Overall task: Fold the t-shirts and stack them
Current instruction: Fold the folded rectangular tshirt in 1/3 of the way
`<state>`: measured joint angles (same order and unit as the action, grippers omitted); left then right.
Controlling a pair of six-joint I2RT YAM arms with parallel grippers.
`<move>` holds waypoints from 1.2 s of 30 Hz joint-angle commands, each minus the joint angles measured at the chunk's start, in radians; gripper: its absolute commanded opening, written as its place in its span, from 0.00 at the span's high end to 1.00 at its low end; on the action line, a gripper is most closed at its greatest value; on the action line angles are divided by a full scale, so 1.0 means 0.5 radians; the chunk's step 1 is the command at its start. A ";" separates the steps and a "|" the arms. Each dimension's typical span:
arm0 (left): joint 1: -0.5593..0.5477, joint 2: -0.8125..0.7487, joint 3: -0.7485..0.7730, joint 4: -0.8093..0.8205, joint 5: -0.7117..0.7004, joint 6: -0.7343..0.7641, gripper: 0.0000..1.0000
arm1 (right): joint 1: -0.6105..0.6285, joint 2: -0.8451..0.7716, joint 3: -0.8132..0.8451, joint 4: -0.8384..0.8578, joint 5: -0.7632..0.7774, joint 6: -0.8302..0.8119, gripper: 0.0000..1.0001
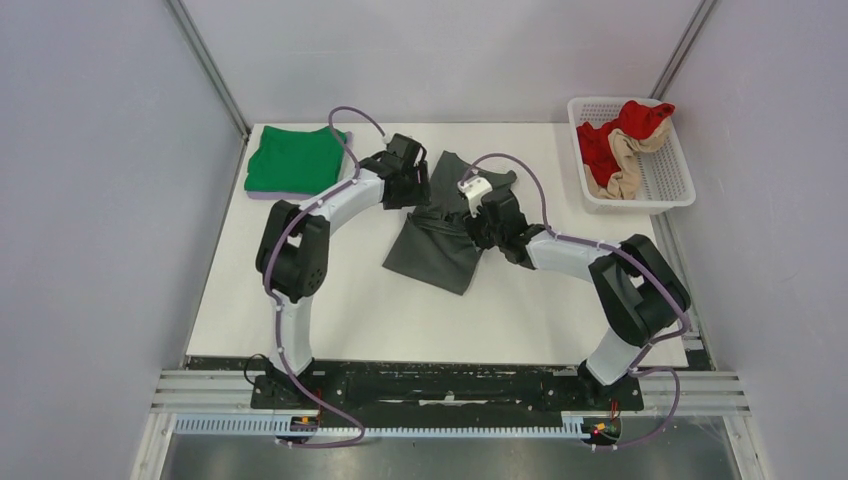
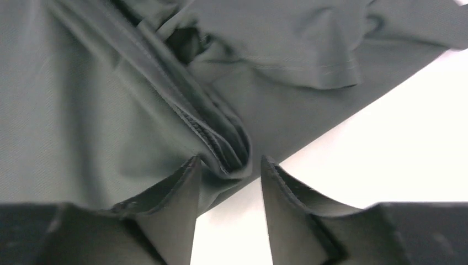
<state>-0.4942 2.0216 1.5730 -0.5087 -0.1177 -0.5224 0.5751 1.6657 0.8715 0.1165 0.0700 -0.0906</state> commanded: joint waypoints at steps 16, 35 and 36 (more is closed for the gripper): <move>0.034 -0.798 -0.572 0.083 -0.226 -0.071 0.00 | 0.149 -0.221 -0.074 0.319 -0.313 -0.488 0.02; 0.034 -1.530 -1.668 0.287 -0.229 -0.474 0.00 | 0.230 0.531 0.625 0.203 -0.010 -0.785 0.02; 0.034 -1.533 -1.672 0.271 -0.234 -0.474 0.00 | 0.230 0.557 0.647 0.209 -0.002 -0.781 0.02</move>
<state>-0.4816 1.2823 0.7544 -0.4141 -0.2081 -0.7139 0.6918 1.9053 1.1248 0.2077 0.0452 -0.4526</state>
